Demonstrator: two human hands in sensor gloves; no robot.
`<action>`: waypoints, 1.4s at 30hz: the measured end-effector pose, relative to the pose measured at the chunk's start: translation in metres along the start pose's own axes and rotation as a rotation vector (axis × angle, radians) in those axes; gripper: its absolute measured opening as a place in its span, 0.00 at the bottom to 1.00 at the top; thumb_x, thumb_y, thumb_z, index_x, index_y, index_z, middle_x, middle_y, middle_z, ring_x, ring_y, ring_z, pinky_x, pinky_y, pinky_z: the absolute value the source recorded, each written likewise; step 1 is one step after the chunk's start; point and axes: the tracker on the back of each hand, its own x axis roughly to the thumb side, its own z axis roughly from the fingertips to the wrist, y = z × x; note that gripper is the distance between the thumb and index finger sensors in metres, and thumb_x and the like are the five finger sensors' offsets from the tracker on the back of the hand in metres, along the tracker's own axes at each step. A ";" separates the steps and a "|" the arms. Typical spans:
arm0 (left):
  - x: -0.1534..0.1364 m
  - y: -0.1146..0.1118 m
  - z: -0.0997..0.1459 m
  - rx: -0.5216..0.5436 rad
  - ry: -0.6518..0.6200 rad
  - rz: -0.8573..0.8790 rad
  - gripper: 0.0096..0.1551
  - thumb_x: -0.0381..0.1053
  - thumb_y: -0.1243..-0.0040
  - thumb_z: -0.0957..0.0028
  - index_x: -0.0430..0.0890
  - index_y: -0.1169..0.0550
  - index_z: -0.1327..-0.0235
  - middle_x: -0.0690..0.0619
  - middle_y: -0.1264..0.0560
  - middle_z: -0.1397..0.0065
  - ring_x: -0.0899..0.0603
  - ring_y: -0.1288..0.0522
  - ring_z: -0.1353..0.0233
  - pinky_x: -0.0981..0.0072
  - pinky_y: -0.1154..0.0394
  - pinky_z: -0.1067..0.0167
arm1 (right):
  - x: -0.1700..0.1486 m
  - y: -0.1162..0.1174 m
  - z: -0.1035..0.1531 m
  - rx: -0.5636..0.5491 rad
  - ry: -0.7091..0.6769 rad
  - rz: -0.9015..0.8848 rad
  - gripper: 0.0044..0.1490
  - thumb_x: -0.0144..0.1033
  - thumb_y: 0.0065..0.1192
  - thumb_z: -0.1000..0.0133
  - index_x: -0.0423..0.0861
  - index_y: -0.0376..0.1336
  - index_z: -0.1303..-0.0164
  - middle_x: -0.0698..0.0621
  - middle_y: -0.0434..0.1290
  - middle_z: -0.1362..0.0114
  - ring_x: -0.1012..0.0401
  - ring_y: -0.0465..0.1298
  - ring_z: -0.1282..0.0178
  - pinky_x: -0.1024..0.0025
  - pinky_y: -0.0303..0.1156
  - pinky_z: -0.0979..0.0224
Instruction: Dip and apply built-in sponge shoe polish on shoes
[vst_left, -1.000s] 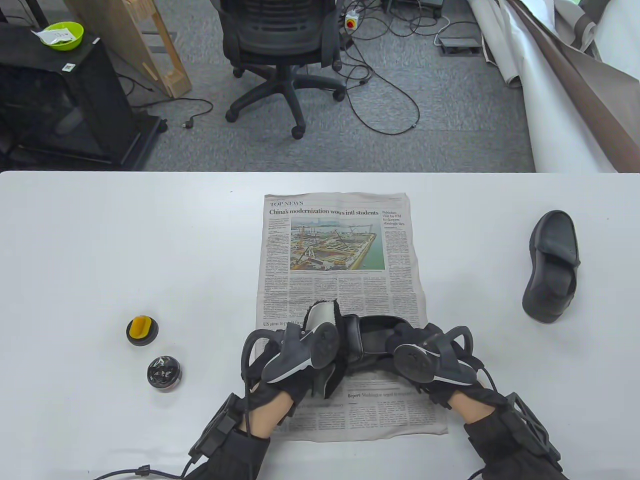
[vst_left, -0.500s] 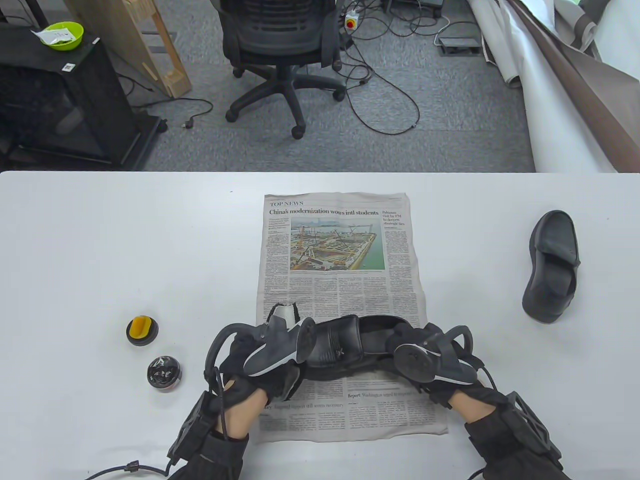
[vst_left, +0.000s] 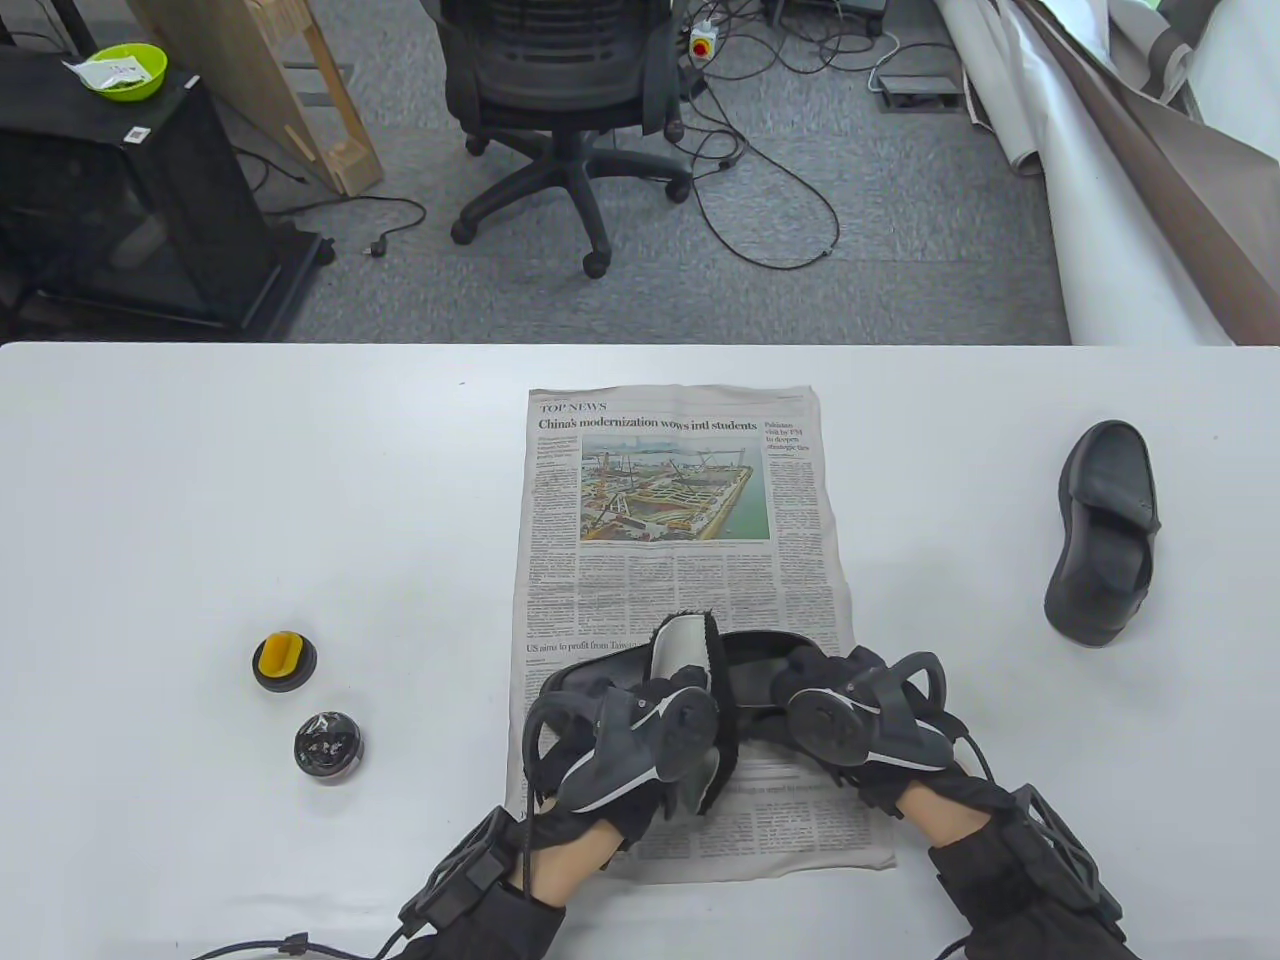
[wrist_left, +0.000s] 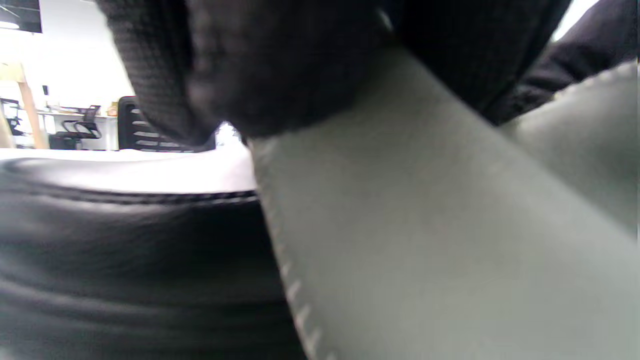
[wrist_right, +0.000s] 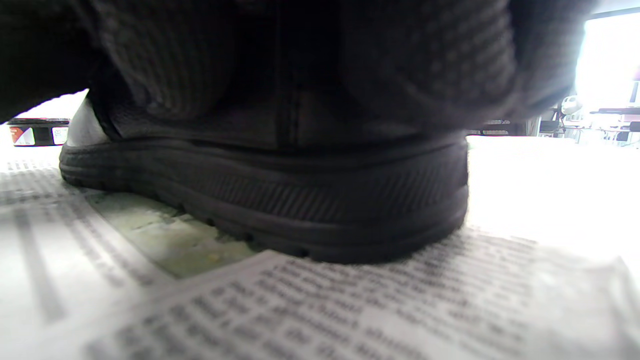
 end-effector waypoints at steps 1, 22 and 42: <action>-0.002 0.000 -0.001 -0.038 0.017 -0.012 0.34 0.59 0.25 0.59 0.51 0.23 0.40 0.59 0.13 0.60 0.58 0.16 0.76 0.56 0.17 0.44 | 0.000 0.000 0.000 0.000 0.000 -0.001 0.27 0.62 0.65 0.61 0.54 0.74 0.63 0.52 0.75 0.47 0.65 0.81 0.73 0.61 0.81 0.45; -0.067 0.011 -0.006 -0.358 0.147 -0.263 0.32 0.58 0.24 0.57 0.54 0.23 0.40 0.57 0.14 0.58 0.56 0.15 0.74 0.53 0.18 0.41 | 0.000 0.000 0.000 0.003 0.001 -0.001 0.27 0.62 0.65 0.61 0.54 0.74 0.63 0.52 0.75 0.47 0.65 0.81 0.73 0.61 0.81 0.45; -0.013 0.005 -0.032 -0.020 0.035 0.061 0.35 0.59 0.27 0.57 0.53 0.25 0.36 0.58 0.13 0.60 0.57 0.17 0.76 0.55 0.17 0.45 | 0.001 0.000 0.000 0.000 0.000 0.003 0.27 0.62 0.65 0.61 0.54 0.74 0.63 0.52 0.75 0.47 0.65 0.81 0.73 0.61 0.81 0.45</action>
